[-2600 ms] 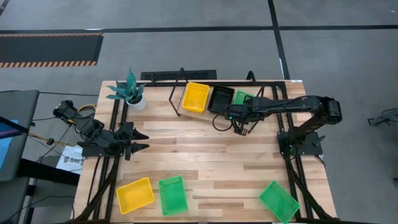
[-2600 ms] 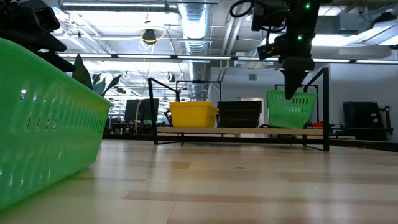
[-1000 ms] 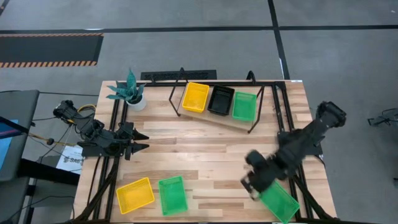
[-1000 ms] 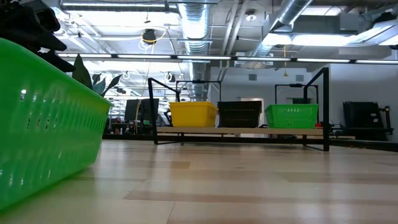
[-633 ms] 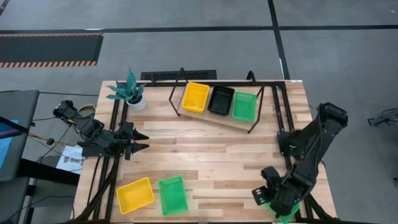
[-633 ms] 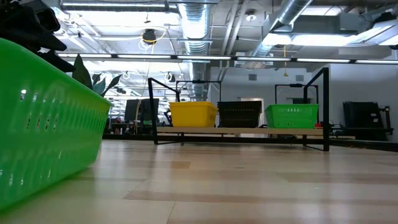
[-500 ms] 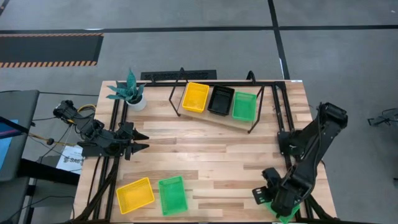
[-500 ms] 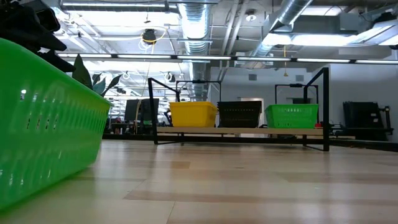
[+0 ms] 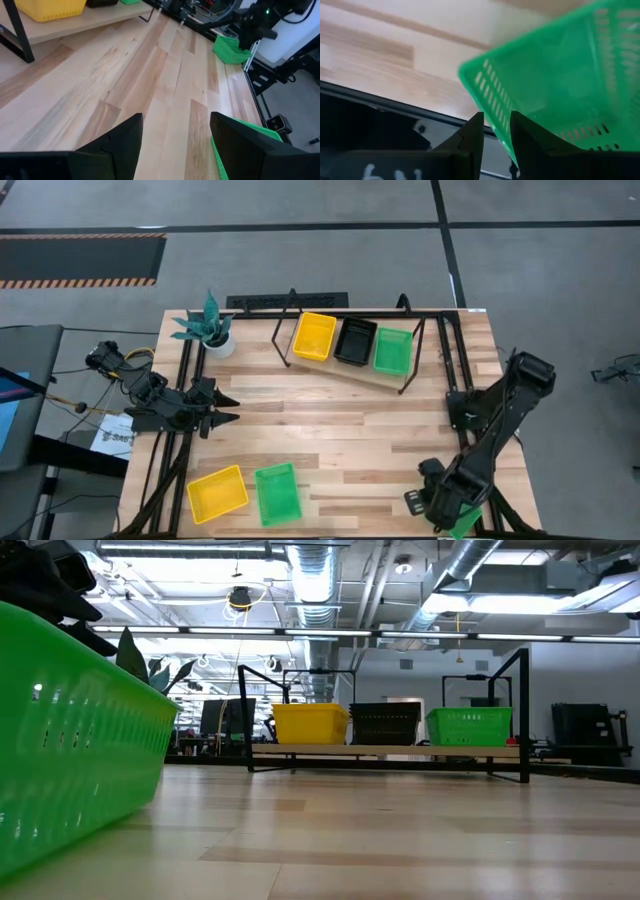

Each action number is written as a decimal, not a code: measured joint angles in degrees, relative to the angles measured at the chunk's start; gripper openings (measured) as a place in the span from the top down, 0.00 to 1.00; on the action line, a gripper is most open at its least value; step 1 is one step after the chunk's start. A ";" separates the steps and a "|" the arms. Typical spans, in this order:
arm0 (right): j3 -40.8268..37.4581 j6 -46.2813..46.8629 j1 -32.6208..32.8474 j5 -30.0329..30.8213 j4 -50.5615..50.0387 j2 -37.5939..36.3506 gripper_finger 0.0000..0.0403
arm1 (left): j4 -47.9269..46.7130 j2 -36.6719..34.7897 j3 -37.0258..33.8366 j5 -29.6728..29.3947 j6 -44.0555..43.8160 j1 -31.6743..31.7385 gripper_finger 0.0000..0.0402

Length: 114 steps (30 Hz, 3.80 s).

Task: Stack baskets on shelf by color
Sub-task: Stack the green bin on top of the green bin on the shelf

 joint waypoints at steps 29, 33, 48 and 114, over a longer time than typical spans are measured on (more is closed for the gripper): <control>-0.17 -45.73 -23.64 0.11 10.58 8.69 0.71 | -0.32 0.00 0.00 -2.01 -0.02 0.00 0.45; 0.46 -53.74 -29.47 1.54 11.80 5.74 0.71 | -0.33 0.00 0.00 -1.65 -0.10 0.00 0.45; 7.73 -78.15 -30.77 3.62 9.30 -0.66 0.71 | -0.45 0.00 0.00 -1.53 -0.63 0.00 0.45; 21.73 -113.59 -24.43 13.79 -27.96 10.05 0.56 | -0.67 -0.04 0.00 -4.85 -1.46 0.00 0.45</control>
